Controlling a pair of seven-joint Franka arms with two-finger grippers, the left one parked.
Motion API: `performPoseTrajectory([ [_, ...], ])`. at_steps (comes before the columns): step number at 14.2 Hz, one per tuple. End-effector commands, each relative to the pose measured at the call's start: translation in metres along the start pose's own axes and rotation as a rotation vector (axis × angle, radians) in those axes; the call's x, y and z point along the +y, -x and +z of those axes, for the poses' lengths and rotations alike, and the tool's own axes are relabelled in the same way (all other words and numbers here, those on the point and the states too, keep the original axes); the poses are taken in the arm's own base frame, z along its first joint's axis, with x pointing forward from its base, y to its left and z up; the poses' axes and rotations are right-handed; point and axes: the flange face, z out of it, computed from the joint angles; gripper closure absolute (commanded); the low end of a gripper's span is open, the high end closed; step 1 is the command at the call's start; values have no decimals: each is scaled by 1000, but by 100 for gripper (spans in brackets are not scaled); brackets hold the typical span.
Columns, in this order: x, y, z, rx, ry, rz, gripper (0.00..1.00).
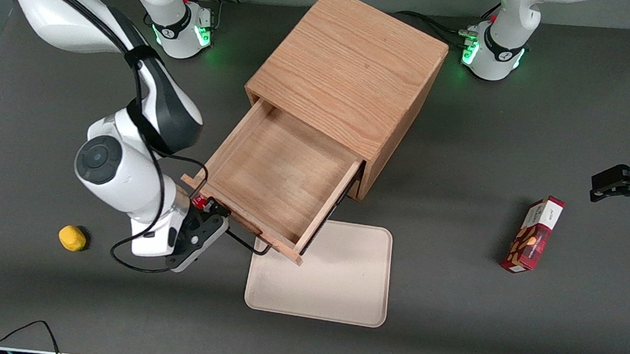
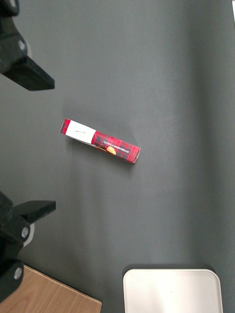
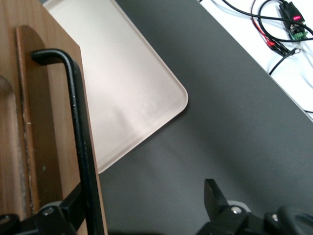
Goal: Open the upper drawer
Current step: 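Pull the handle outward with the right gripper, sliding the drawer open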
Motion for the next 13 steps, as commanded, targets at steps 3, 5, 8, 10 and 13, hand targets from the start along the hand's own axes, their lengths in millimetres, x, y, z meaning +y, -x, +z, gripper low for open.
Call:
performPoseTrajectory([
  [3, 8, -10, -18, 54, 2, 32, 0],
  [5, 10, -13, -25, 71, -4, 37, 0],
  [8, 3, -16, -32, 100, -65, 67, 0],
  [10, 0, -17, -36, 103, -95, 78, 0],
  [13, -3, -14, -82, 104, -80, 82, 0],
])
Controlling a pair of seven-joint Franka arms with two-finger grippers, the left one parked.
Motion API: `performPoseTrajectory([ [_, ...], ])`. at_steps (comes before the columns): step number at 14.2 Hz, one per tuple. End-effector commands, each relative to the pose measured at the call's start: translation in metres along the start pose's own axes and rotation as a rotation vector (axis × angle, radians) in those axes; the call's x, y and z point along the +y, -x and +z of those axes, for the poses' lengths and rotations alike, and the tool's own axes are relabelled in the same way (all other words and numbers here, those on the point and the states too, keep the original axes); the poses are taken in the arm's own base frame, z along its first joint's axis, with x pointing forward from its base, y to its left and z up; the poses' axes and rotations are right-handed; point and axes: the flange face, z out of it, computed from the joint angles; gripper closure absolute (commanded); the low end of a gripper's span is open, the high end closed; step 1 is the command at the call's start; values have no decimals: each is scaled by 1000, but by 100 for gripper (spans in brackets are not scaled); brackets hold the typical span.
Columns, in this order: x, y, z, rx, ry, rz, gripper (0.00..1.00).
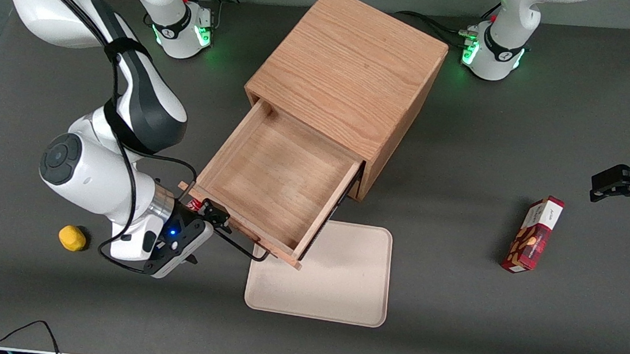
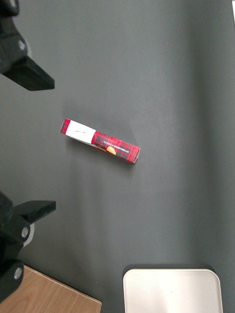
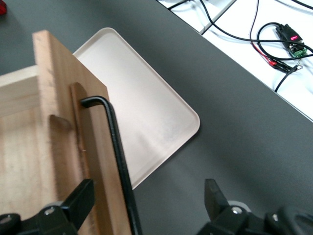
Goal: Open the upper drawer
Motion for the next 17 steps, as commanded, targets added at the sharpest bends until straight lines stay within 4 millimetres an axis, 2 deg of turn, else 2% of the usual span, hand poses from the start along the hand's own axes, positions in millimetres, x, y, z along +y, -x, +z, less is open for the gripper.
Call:
performPoseTrajectory([
  [1, -11, -1, -74, 12, 44, -1, 0],
  [2, -5, 7, -110, 23, 100, 13, 0],
  [3, 20, 31, -135, -1, 158, 65, 0],
  [4, 35, 53, -157, -32, 195, 107, 0],
  [6, 52, 98, -188, -72, 153, 283, 0],
  [9, 51, 157, -223, -138, 136, 692, 0],
  [11, 37, 182, -231, -180, 187, 768, 0],
  [12, 29, 189, -233, -216, 258, 742, 0],
  [13, 29, 193, -238, -233, 308, 729, 0],
  [17, 26, 199, -249, -236, 324, 814, 0],
])
